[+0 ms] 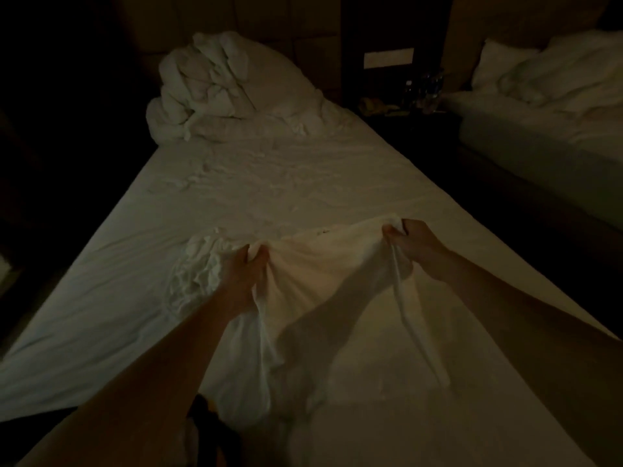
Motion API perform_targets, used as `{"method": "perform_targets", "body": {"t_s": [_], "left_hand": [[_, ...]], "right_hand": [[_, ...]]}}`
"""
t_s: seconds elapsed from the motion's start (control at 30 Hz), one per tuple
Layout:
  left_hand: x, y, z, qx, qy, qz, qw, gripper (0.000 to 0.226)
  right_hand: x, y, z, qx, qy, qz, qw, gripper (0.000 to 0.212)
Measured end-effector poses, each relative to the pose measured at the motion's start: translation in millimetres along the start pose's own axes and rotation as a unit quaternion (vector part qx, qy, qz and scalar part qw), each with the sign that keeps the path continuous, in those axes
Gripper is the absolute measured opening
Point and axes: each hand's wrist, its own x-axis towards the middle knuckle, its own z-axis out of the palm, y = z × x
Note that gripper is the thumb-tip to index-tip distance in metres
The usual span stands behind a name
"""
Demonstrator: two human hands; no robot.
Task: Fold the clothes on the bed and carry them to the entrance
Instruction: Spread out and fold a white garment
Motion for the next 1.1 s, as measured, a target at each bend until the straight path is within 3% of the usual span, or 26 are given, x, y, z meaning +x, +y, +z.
{"method": "perform_targets", "body": {"t_s": [0.13, 0.23, 0.33, 0.47, 0.63, 0.8, 0.97, 1.1], "left_hand": [[-55.1, 41.5, -37.5, -0.063, 0.013, 0.025, 0.998, 0.013], [-99.0, 71.6, -62.1, -0.086, 0.033, 0.053, 0.994, 0.021], [-142.1, 100.4, -83.1, -0.102, 0.044, 0.085, 0.990, 0.009], [-194.6, 131.0, -110.4, -0.104, 0.050, 0.121, 0.986, 0.030], [-255.0, 160.5, -141.7, -0.118, 0.060, 0.133, 0.982, 0.032], [-319.0, 170.4, -183.0, -0.144, 0.092, 0.138, 0.976, 0.020], [-375.1, 169.4, -235.2, -0.127, 0.112, 0.149, 0.974, 0.019], [-401.4, 162.7, -286.2, -0.122, 0.122, 0.145, 0.974, 0.012]], "right_hand": [[-63.5, -57.8, -28.5, 0.040, -0.005, -0.043, 0.998, 0.019], [-112.0, -96.3, -47.9, 0.098, -0.014, -0.054, 0.994, 0.011], [-155.7, -125.6, -65.2, 0.155, -0.010, -0.070, 0.985, 0.005], [-207.9, -153.0, -82.9, 0.208, 0.019, -0.083, 0.974, 0.025], [-266.5, -179.9, -94.1, 0.251, 0.011, -0.110, 0.962, 0.007], [-329.9, -195.8, -83.5, 0.275, -0.054, -0.124, 0.952, 0.010], [-389.2, -205.5, -53.3, 0.305, -0.172, -0.120, 0.929, 0.012], [-416.0, -212.7, -13.6, 0.326, -0.254, -0.093, 0.906, 0.028]]}}
